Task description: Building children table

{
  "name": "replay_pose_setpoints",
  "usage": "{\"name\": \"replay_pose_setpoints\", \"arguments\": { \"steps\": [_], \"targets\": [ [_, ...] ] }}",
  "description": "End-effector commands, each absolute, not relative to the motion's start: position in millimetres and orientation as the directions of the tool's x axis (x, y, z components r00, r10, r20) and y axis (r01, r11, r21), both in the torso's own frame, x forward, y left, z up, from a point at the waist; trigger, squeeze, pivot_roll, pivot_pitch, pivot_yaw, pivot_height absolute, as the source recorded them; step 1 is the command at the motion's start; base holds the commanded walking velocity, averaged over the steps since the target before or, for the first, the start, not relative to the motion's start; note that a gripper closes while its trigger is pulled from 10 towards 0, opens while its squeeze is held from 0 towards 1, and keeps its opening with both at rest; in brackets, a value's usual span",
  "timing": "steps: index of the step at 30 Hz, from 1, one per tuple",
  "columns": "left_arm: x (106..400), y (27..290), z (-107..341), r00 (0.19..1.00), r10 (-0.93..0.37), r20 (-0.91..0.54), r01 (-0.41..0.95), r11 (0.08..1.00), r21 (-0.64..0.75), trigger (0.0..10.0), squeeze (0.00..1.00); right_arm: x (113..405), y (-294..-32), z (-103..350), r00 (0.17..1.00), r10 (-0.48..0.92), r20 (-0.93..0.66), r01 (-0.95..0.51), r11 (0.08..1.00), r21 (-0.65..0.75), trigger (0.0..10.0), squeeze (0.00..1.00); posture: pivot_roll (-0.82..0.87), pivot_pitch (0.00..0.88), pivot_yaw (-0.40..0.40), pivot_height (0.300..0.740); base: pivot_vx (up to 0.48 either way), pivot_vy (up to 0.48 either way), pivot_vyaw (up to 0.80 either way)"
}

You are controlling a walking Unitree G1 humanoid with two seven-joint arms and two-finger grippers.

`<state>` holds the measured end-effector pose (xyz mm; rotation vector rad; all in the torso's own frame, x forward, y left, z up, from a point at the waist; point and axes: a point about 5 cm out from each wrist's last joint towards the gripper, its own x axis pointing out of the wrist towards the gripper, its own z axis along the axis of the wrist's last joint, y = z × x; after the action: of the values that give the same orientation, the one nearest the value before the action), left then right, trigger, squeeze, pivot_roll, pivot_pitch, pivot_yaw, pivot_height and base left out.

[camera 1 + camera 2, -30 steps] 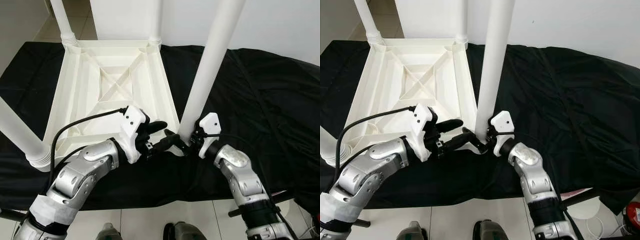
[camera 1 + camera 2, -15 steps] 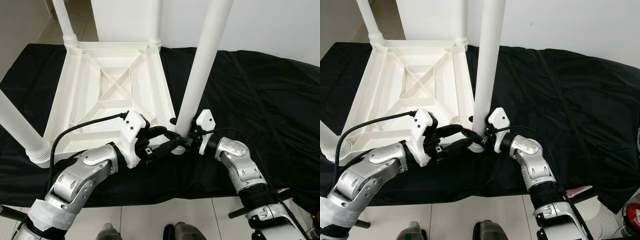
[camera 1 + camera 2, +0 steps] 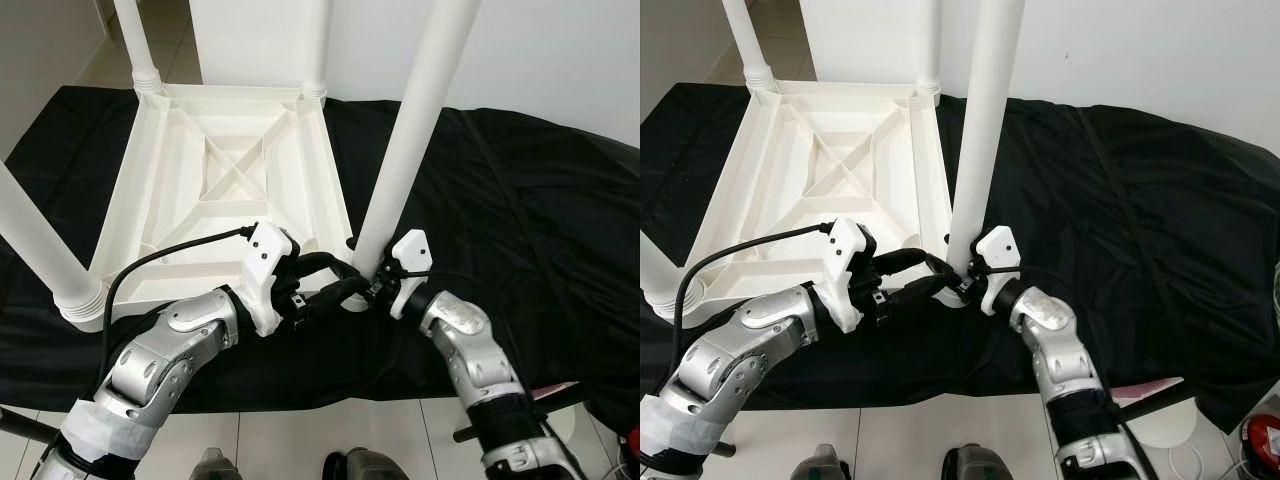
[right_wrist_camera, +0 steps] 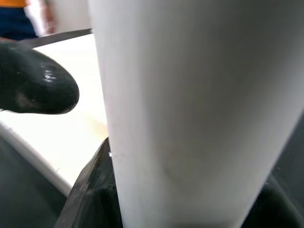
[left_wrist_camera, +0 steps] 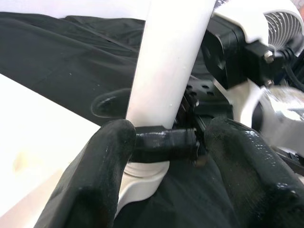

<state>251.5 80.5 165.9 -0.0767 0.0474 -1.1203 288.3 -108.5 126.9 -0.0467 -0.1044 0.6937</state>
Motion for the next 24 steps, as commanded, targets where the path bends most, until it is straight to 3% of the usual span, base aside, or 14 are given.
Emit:
{"name": "replay_pose_setpoints", "arguments": {
  "steps": [1,5,10,11,13,14,15,16,22,23,24],
  "targets": [
    [252,79,169,0.389,-0.921,0.017,0.92,0.387,-0.062,10.0,0.0,287,-108,128,0.832,0.549,0.078,-0.545,0.836,-0.06,0.0,0.0,0.06,0.015,-0.063,0.74,0.0,0.0,0.0],
    [253,79,170,0.391,-0.92,0.023,0.919,0.389,-0.06,10.0,0.0,283,-106,128,0.905,0.419,0.08,-0.413,0.907,-0.081,0.0,0.0,0.06,0.008,-0.063,0.74,0.0,0.0,0.0],
    [255,78,170,0.391,-0.92,0.026,0.92,0.389,-0.058,10.0,0.0,282,-104,129,0.922,0.378,0.08,-0.373,0.925,-0.074,0.0,0.0,0.06,0.006,-0.063,0.74,0.0,0.0,0.0],
    [255,78,171,0.388,-0.921,0.03,0.921,0.386,-0.058,10.0,0.0,280,-99,130,0.921,0.38,0.086,-0.374,0.924,-0.076,10.0,0.0,0.05,0.0,-0.064,0.74,0.0,0.0,0.0],
    [255,78,171,0.386,-0.922,0.031,0.921,0.384,-0.059,10.0,0.0,278,-96,130,0.917,0.391,0.086,-0.385,0.92,-0.077,10.0,0.0,0.05,0.0,-0.06,0.74,0.0,0.0,0.0],
    [256,77,171,0.384,-0.923,0.032,0.922,0.382,-0.058,10.0,0.0,275,-93,131,0.905,0.414,0.097,-0.409,0.91,-0.061,10.0,0.79,0.05,0.0,-0.06,0.74,0.0,0.0,0.0],
    [256,77,171,0.384,-0.923,0.032,0.922,0.382,-0.058,10.0,0.0,275,-93,131,0.905,0.414,0.097,-0.409,0.91,-0.061,10.0,0.79,0.05,0.0,-0.06,0.74,0.0,0.0,0.0],
    [255,77,171,0.383,-0.923,0.033,0.923,0.381,-0.058,10.0,0.0,274,-95,132,0.906,0.412,0.1,-0.407,0.911,-0.069,10.0,1.0,0.05,0.0,-0.063,0.74,0.0,0.0,0.0],
    [255,76,170,0.382,-0.923,0.039,0.923,0.379,-0.064,10.0,0.0,269,-106,137,0.92,0.372,0.125,-0.363,0.928,-0.09,10.0,1.0,0.05,0.0,-0.079,0.74,0.0,0.0,0.0],
    [254,76,170,0.383,-0.923,0.041,0.923,0.38,-0.065,10.0,0.0,265,-107,139,0.92,0.363,0.144,-0.354,0.931,-0.09,10.0,0.0,0.05,0.0,-0.085,0.74,0.0,0.0,0.0],
    [254,76,170,0.383,-0.923,0.041,0.923,0.38,-0.065,10.0,0.0,265,-107,139,0.92,0.363,0.144,-0.354,0.931,-0.09,10.0,0.0,0.05,0.0,-0.085,0.74,0.0,0.0,0.0]
  ]
}}
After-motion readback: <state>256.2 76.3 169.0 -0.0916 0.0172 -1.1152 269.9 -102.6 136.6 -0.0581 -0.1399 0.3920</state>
